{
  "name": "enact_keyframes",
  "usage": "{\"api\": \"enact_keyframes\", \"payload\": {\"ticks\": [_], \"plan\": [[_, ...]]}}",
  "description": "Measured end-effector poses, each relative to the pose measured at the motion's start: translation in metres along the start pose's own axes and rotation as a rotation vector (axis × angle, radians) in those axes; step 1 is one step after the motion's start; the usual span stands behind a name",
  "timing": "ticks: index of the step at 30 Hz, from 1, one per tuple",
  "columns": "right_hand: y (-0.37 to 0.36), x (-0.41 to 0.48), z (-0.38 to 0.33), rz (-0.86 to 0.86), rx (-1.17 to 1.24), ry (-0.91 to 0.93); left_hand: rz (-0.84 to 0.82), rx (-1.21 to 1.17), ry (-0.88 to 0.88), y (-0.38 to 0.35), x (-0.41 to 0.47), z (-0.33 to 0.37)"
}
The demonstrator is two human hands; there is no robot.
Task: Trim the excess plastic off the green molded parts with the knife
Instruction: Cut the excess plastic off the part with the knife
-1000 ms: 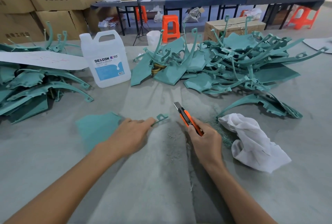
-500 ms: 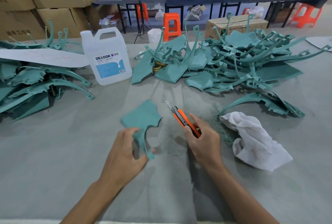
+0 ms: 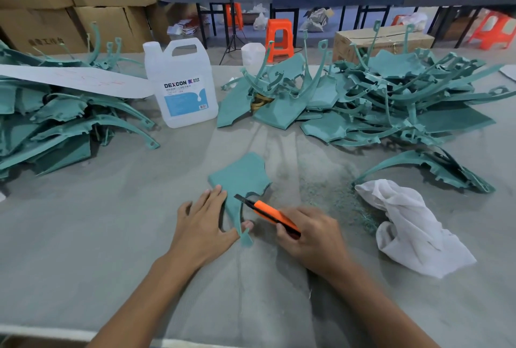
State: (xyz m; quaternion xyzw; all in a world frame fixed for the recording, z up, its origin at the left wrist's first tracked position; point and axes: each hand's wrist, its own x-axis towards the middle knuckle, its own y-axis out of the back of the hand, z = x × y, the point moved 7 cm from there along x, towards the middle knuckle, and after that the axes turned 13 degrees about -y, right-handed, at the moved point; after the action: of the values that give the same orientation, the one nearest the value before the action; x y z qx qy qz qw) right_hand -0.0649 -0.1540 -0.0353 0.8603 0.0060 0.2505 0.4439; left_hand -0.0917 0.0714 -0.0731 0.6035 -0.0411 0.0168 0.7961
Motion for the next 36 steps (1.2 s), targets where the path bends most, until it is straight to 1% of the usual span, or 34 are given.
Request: {"api": "enact_keyframes", "payload": {"ticks": [3, 7, 10, 14, 16, 20, 22, 23, 25, 27, 29, 31, 34, 36], "plan": [[0.000, 0.001, -0.001, -0.004, -0.020, 0.019, 0.021, 0.013, -0.004, 0.002, 0.000, 0.002], [0.000, 0.002, 0.000, 0.026, -0.039, -0.029, 0.051, 0.022, -0.009, 0.003, -0.001, 0.001], [-0.002, 0.000, -0.003, -0.011, -0.017, 0.041, 0.060, 0.024, -0.018, 0.003, -0.001, 0.001], [0.001, 0.002, 0.000, 0.042, -0.006, 0.000, 0.092, 0.049, -0.026, 0.005, -0.002, 0.002], [-0.001, 0.000, -0.003, 0.020, -0.014, 0.029, 0.108, 0.043, -0.041, 0.005, -0.002, 0.003], [0.003, 0.001, 0.001, 0.056, -0.024, -0.036, 0.131, 0.064, -0.058, 0.006, -0.002, 0.004], [0.001, 0.000, -0.004, 0.020, -0.033, -0.001, 0.130, 0.097, -0.051, 0.008, 0.000, 0.005], [0.001, 0.000, -0.003, 0.004, -0.039, -0.011, 0.127, 0.123, -0.050, 0.009, 0.001, 0.008], [0.003, 0.002, 0.003, -0.004, -0.050, -0.105, 0.145, 0.180, -0.077, 0.010, -0.001, 0.018], [0.003, 0.005, 0.010, -0.044, -0.058, -0.196, 0.199, 0.225, -0.153, 0.011, -0.004, 0.033], [0.003, 0.005, 0.012, -0.072, -0.021, -0.209, 0.253, 0.237, -0.202, 0.014, -0.005, 0.039], [0.006, 0.005, 0.011, -0.062, 0.009, -0.203, 0.229, 0.168, -0.185, 0.016, 0.003, 0.035], [0.007, 0.004, 0.013, -0.067, 0.025, -0.217, 0.100, -0.038, -0.107, 0.006, 0.015, 0.021], [0.007, 0.003, 0.013, -0.063, 0.031, -0.220, 0.056, -0.038, -0.090, -0.001, 0.016, 0.018]]}}
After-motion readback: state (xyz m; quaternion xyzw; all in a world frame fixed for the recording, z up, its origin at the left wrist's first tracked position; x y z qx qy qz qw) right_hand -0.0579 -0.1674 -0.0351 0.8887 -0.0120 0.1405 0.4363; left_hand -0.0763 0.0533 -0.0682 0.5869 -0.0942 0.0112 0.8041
